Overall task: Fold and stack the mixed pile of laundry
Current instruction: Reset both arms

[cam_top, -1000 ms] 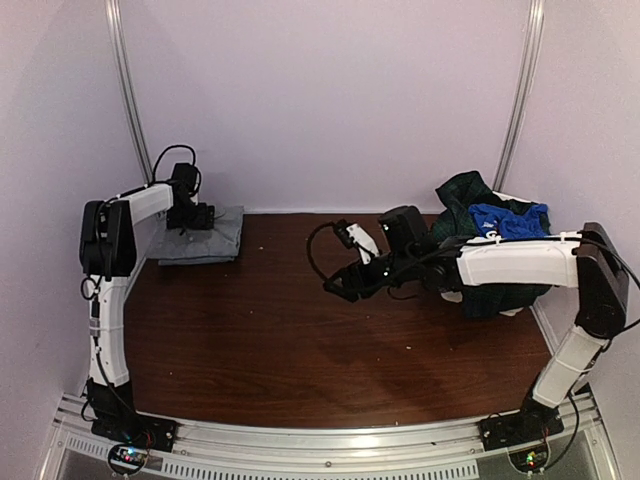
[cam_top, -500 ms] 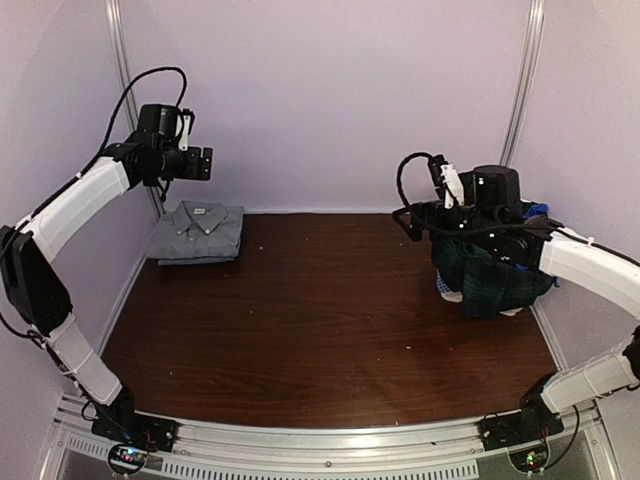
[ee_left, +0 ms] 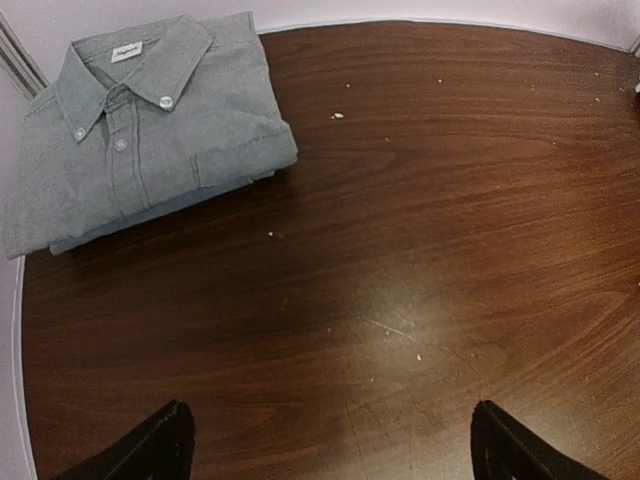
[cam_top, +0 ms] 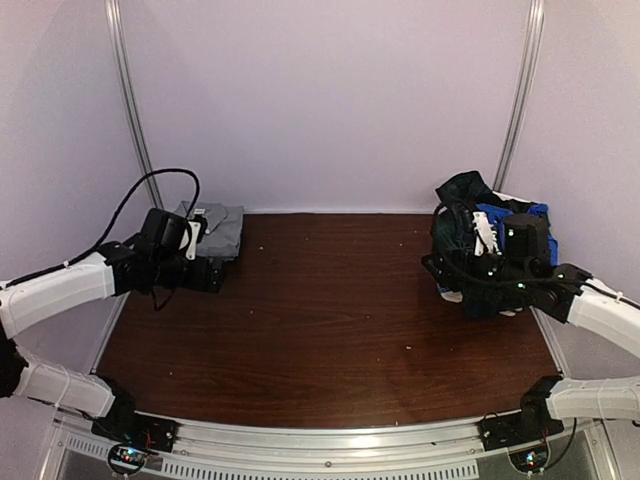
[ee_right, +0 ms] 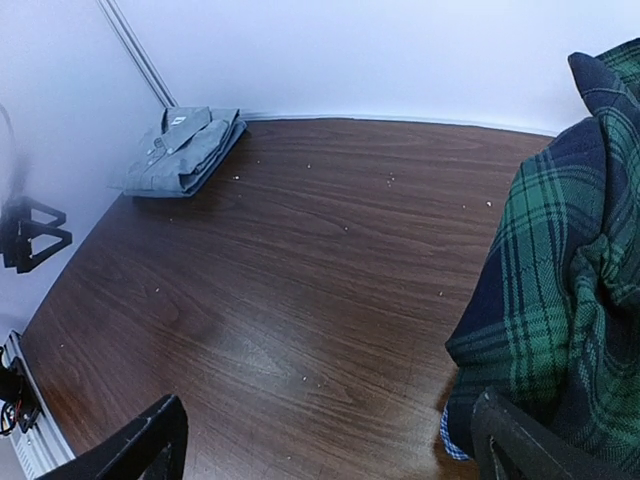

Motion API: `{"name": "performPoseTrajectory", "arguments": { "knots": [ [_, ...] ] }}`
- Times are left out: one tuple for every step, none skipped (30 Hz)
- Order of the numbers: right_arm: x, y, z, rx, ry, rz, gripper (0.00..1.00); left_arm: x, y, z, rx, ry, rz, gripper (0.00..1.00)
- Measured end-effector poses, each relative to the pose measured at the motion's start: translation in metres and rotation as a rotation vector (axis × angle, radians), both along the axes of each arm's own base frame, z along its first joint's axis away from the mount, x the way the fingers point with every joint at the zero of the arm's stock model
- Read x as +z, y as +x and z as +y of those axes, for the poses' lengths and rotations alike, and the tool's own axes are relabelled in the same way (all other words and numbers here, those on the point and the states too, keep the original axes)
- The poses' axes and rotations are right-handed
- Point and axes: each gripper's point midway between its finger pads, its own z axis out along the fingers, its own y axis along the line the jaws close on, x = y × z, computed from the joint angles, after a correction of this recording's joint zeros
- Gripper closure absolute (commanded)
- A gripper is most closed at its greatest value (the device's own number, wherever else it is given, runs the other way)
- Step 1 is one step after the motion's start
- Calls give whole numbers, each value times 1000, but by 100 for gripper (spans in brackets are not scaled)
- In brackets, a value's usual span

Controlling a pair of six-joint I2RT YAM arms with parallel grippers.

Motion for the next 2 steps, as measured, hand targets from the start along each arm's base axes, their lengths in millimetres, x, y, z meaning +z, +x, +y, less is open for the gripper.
{"name": "performPoseTrajectory", "arguments": {
  "knots": [
    [-1, -2, -1, -2, 2, 5, 0, 0, -6, 1, 0, -7, -7, 2],
    [-3, -3, -2, -4, 4, 11, 0, 1, -10, 2, 3, -12, -15, 2]
  ]
}}
